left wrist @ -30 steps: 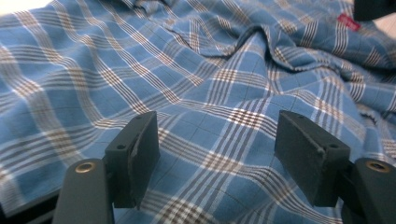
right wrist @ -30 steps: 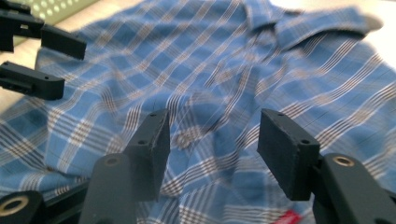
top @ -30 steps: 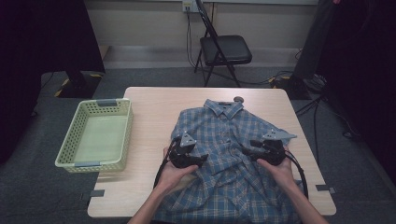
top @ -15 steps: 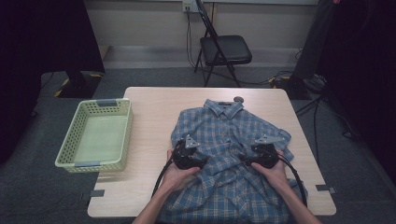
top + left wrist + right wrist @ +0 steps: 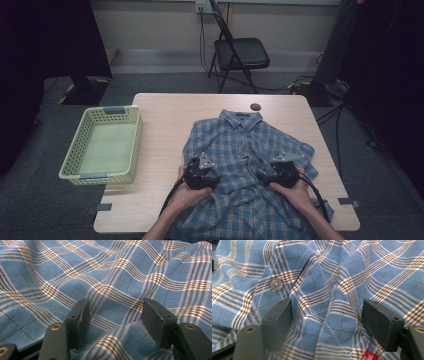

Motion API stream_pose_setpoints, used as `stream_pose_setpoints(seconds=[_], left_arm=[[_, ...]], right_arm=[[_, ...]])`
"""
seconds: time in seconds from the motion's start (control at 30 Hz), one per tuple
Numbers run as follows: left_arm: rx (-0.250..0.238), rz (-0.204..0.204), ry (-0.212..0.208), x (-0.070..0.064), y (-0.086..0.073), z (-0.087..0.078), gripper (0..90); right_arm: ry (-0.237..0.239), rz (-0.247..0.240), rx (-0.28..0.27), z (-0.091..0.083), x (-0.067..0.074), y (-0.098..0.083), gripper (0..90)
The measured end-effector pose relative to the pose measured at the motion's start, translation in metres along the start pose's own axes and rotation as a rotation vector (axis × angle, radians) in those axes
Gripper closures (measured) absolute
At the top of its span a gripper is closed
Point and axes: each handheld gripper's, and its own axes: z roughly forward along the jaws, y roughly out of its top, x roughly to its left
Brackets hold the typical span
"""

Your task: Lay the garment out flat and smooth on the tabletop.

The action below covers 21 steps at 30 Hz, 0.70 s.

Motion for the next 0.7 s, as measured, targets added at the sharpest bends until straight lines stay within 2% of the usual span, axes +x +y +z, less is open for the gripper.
stream_pose_setpoints(seconds=[0.27,0.5,0.6,0.67,0.7], left_arm=[[0.024,0.028,-0.035,-0.025,-0.009,-0.013,40.4],[0.054,0.064,-0.077,-0.047,-0.021,-0.030,40.3],[0.062,0.046,-0.100,-0.053,-0.026,-0.037,40.3],[0.069,0.050,-0.124,-0.057,-0.029,-0.042,40.2],[0.065,0.032,-0.130,-0.058,-0.031,-0.044,40.2]], right_arm=[[0.022,-0.024,-0.008,-0.015,0.010,-0.016,25.1],[0.039,-0.039,-0.009,-0.034,0.028,-0.035,25.1],[0.034,-0.030,-0.004,-0.042,0.037,-0.043,25.1],[0.039,-0.034,-0.003,-0.048,0.044,-0.049,25.1],[0.048,-0.039,0.000,-0.051,0.046,-0.051,25.1]])
